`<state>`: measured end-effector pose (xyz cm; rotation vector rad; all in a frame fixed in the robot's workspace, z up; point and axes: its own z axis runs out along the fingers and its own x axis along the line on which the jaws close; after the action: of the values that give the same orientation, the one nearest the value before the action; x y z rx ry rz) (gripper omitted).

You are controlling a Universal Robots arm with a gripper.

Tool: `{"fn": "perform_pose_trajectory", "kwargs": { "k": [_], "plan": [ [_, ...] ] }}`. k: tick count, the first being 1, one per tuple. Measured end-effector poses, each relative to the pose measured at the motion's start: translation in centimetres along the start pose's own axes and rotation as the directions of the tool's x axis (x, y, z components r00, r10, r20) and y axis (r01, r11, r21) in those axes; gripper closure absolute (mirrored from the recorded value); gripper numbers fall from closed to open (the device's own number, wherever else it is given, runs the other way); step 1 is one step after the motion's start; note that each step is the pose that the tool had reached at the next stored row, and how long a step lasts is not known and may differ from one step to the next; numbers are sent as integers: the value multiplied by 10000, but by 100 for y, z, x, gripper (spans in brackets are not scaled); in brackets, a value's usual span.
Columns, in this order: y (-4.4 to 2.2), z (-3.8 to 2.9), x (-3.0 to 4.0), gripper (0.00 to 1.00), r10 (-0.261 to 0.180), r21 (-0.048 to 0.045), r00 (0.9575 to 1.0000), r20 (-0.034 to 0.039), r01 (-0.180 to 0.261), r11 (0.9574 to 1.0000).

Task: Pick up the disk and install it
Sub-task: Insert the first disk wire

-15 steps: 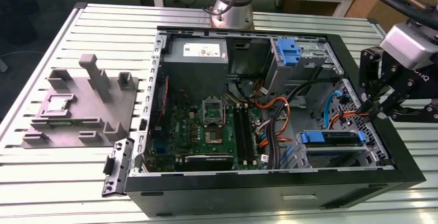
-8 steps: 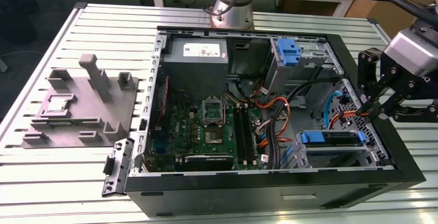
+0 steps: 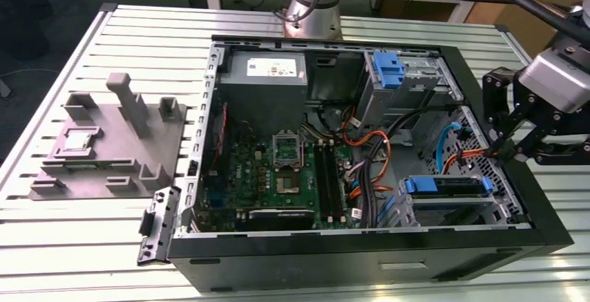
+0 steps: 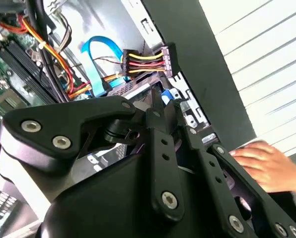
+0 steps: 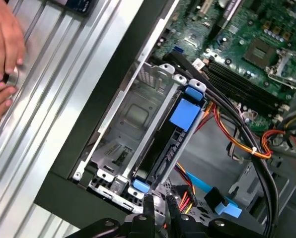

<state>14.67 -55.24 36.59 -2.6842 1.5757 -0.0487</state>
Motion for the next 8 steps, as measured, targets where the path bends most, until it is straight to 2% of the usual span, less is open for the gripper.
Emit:
{"fn": "perform_pose_trajectory", "kwargs": {
  "k": [4,8],
  "plan": [
    [1,15,-1,76,-713,15,9975,32,713,9975],
    [-6,26,-8,76,-838,105,9965,-29,839,9964]
  ]
}}
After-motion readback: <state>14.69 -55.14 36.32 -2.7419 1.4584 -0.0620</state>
